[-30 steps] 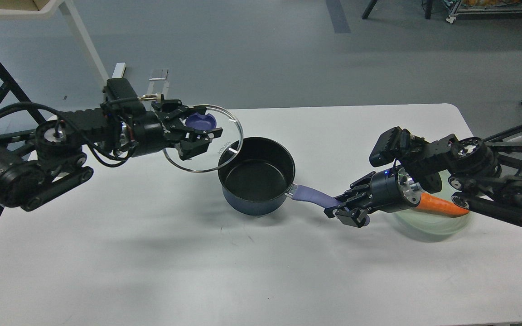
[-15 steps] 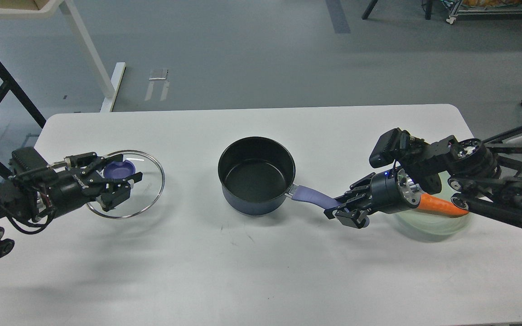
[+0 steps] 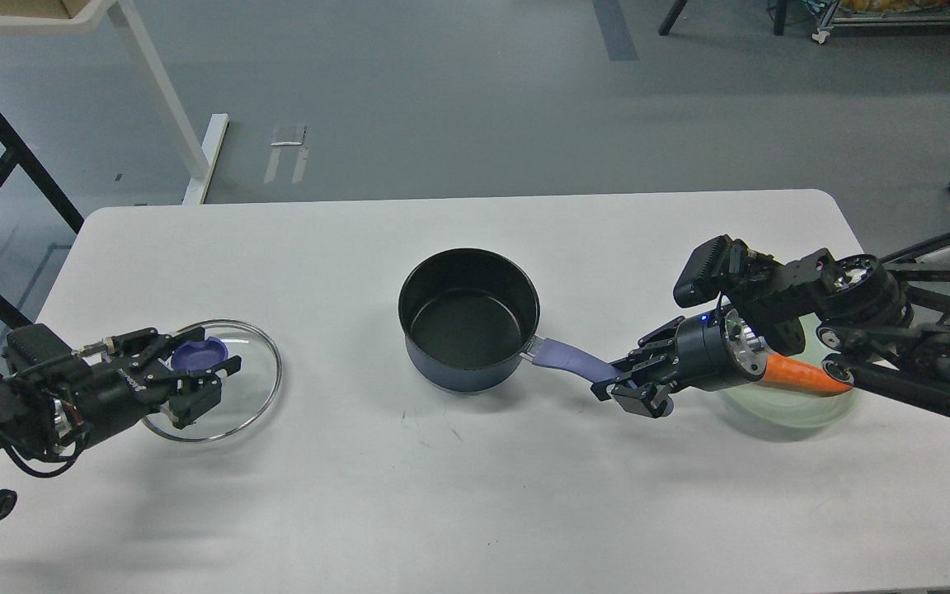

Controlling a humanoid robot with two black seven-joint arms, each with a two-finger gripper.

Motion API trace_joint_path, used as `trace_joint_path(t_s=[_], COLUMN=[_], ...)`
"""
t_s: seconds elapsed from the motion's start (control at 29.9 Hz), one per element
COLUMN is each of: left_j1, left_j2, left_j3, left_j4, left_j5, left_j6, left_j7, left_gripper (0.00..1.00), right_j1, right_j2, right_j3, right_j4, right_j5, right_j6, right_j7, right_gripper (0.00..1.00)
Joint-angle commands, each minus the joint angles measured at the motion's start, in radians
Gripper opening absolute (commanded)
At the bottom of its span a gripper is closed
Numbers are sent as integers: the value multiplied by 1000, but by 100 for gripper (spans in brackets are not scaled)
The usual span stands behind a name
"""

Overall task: Open pot lid
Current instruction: 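Lower the glass lid onto the table beside the pot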

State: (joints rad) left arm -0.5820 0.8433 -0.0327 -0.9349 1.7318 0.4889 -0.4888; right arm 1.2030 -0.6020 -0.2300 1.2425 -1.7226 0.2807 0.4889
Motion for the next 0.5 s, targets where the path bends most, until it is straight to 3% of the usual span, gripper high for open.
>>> trace_joint_path(t_s=[0.0,0.07,0.17,0.47], left_j1=[13,16,16,11], left_j2=[-10,-20,-23,-13], left_j3=[0,0,0,-3], left_j4=[19,22,22,10], left_j5=[-2,-2,-2,-1], left_j6=[0,0,0,0], left_j7=[0,0,0,0], left_gripper=[61,66,82,95], right_j1=[0,0,0,0], right_j2=[1,1,-1,-1], right_j3=[0,0,0,0], right_j4=[0,0,0,0], right_j5=[0,0,0,0], right_j6=[0,-2,-2,-9], right_j7=[0,0,0,0], right_gripper=[31,31,31,32])
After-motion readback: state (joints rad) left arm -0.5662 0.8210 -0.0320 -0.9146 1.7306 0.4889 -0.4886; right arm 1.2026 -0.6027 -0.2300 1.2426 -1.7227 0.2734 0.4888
